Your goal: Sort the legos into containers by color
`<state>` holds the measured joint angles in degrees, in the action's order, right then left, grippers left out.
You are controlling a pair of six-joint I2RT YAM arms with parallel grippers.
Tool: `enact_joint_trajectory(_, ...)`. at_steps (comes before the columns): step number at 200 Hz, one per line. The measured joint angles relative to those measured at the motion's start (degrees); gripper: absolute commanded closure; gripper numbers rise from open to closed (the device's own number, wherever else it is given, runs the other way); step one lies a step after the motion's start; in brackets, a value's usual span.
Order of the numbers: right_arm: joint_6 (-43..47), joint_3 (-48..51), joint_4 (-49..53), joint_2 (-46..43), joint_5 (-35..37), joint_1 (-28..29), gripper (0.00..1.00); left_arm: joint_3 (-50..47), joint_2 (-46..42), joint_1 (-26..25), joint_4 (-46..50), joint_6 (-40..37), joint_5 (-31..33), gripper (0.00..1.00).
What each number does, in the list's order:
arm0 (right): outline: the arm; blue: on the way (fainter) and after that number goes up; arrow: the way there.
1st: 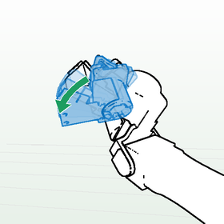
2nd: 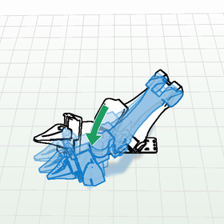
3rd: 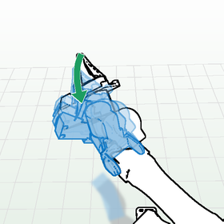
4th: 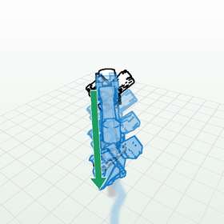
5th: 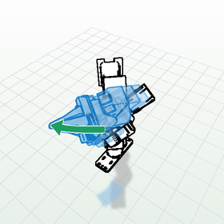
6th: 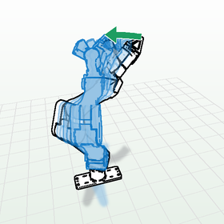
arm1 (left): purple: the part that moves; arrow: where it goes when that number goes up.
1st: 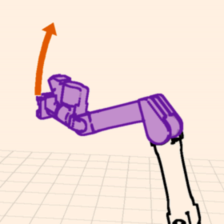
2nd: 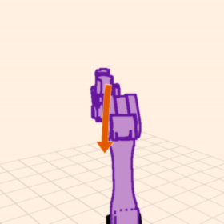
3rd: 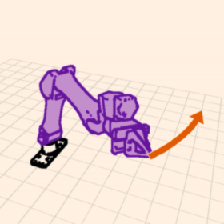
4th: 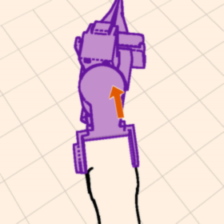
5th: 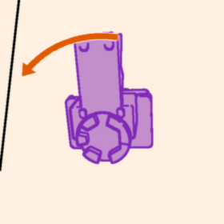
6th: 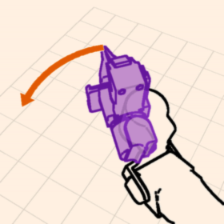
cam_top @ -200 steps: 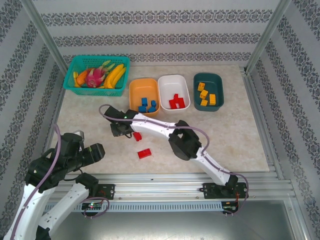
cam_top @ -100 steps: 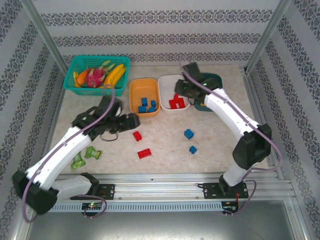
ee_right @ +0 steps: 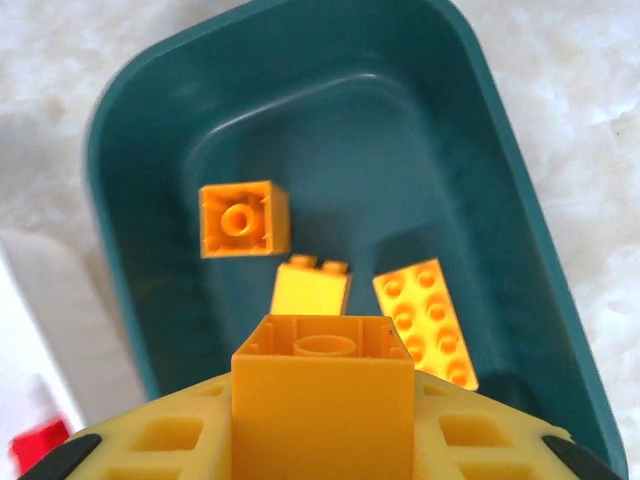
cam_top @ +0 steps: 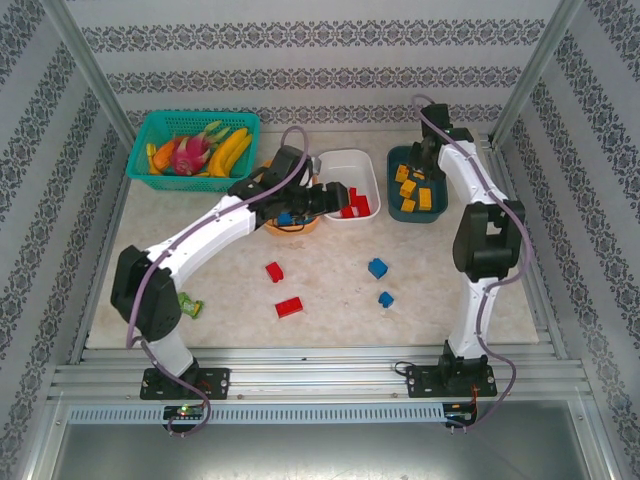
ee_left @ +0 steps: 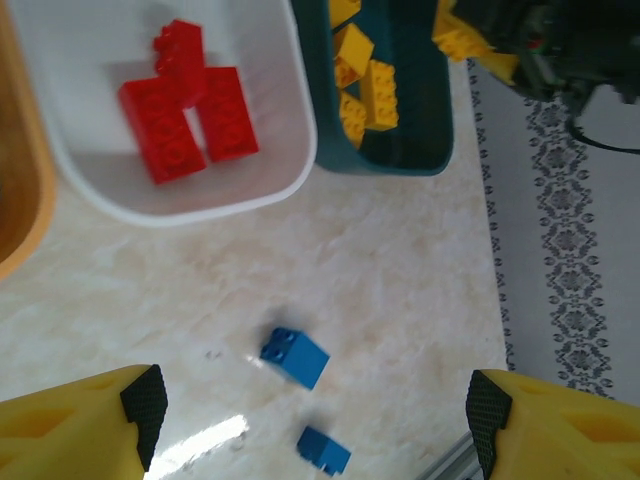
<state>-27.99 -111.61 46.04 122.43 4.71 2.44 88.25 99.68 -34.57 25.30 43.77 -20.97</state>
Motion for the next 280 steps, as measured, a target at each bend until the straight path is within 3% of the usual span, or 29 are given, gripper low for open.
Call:
enact_joint_trajectory(74,0.9,-21.0,7.5,18.9,-1.0,-2.7,0.74,8.6,11.6,-2.1,-1.0,0.1,-2.3,0.19)
enact_joint_trajectory(125,0.9,-28.4,10.5,24.2,-2.4,-3.0,0.71,9.3,13.2,-4.1,-1.0,0.4,-2.6,0.19)
enact_joint_trajectory(169,-0.2,-28.5,11.7,24.2,-2.5,-2.9,0.54,9.3,13.2,-4.1,-1.0,0.7,-2.6,0.19)
enact_joint_trajectory(226,-0.6,-26.6,12.1,22.2,-2.8,-1.6,0.43,9.0,13.2,-4.3,-0.6,1.6,-2.5,0.18)
enact_joint_trajectory(259,-1.2,-19.4,11.5,12.7,-2.9,-0.3,0.43,9.0,13.2,-5.7,1.1,1.7,-2.3,0.18)
enact_joint_trajectory(280,-2.2,-9.2,9.4,0.9,-2.8,1.2,0.42,9.8,13.6,-7.1,3.8,1.4,-2.3,0.18)
